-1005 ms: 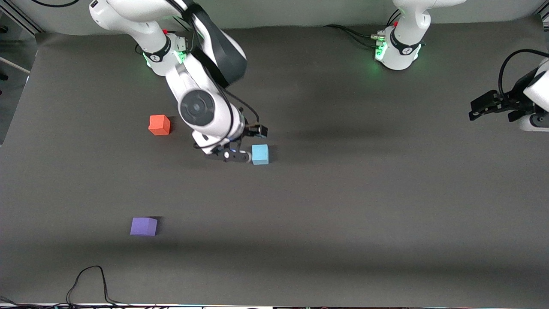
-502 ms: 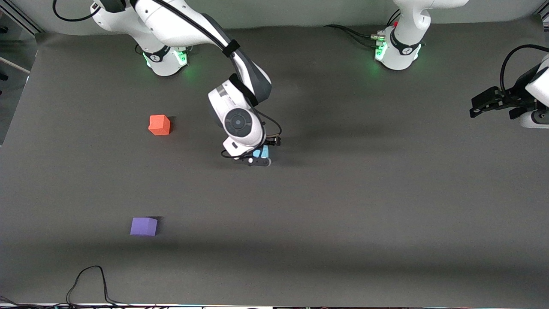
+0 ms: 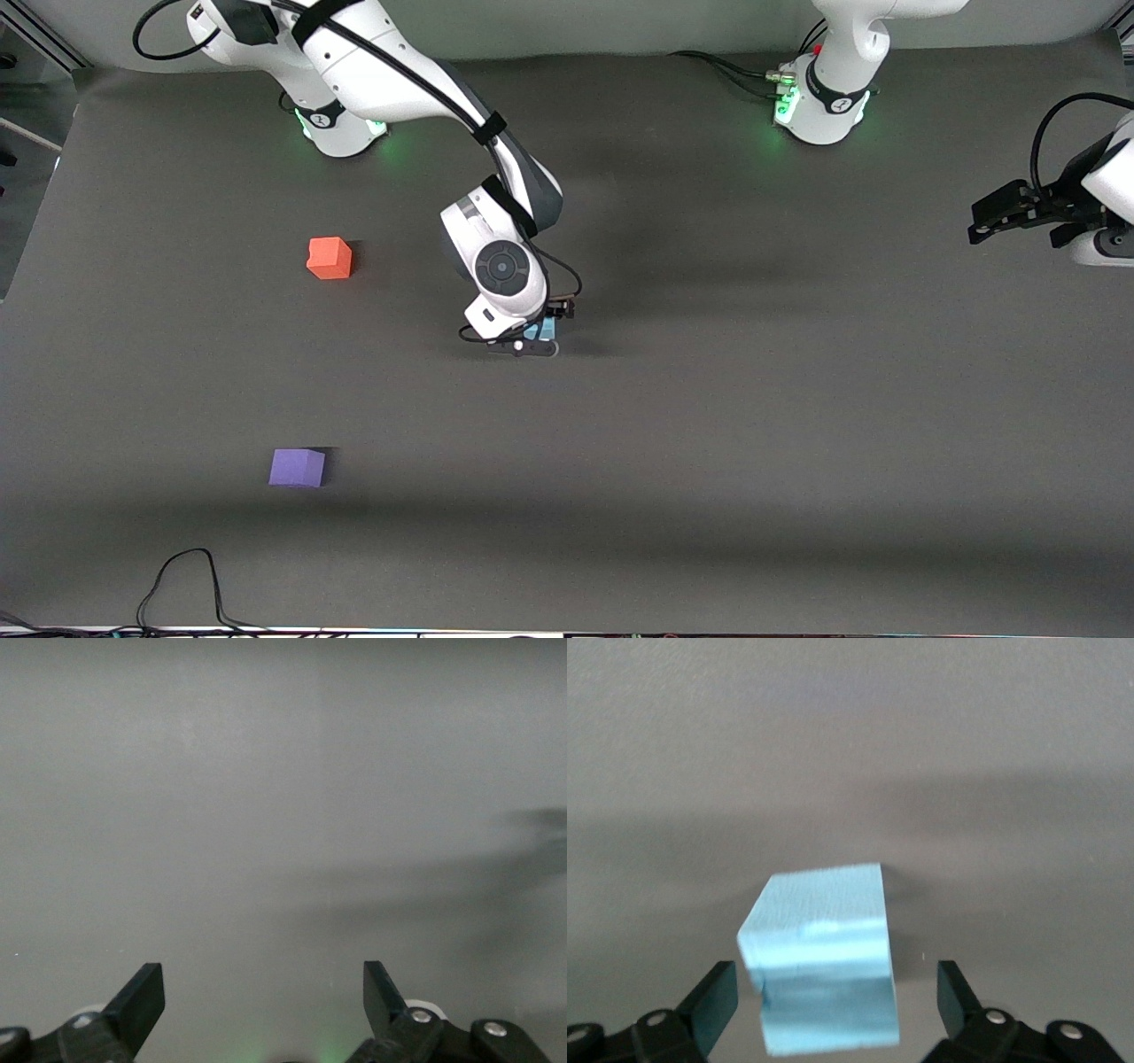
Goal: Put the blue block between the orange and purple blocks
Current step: 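Grasp the blue block with the right gripper and carry it toward the orange block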
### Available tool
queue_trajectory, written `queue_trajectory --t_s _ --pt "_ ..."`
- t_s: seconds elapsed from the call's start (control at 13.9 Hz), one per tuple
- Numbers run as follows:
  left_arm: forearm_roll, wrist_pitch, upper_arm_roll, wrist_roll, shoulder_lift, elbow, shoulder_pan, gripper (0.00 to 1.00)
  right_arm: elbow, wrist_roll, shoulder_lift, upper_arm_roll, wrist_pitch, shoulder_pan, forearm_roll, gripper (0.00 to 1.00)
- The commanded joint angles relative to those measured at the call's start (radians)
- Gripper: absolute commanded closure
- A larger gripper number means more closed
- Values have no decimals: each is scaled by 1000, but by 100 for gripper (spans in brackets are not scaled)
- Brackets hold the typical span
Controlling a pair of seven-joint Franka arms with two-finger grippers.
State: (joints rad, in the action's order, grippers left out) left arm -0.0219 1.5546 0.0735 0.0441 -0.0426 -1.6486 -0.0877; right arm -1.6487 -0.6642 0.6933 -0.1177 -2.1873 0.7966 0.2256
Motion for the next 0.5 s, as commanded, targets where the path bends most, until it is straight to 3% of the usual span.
queue_trajectory --t_s 0.0,0.14,0.22,0.43 --pt "14 -16 -40 -1 13 29 31 0 9 9 26 -3 -49 4 -14 0" --pt "14 -19 -40 2 13 29 31 0 6 0 28 -3 -52 6 -14 5" --pt "16 -16 -40 3 12 26 31 0 6 0 28 -3 -52 4 -14 23" --pt "57 -13 -41 20 9 21 25 0 9 -49 23 -5 -52 15 -15 48"
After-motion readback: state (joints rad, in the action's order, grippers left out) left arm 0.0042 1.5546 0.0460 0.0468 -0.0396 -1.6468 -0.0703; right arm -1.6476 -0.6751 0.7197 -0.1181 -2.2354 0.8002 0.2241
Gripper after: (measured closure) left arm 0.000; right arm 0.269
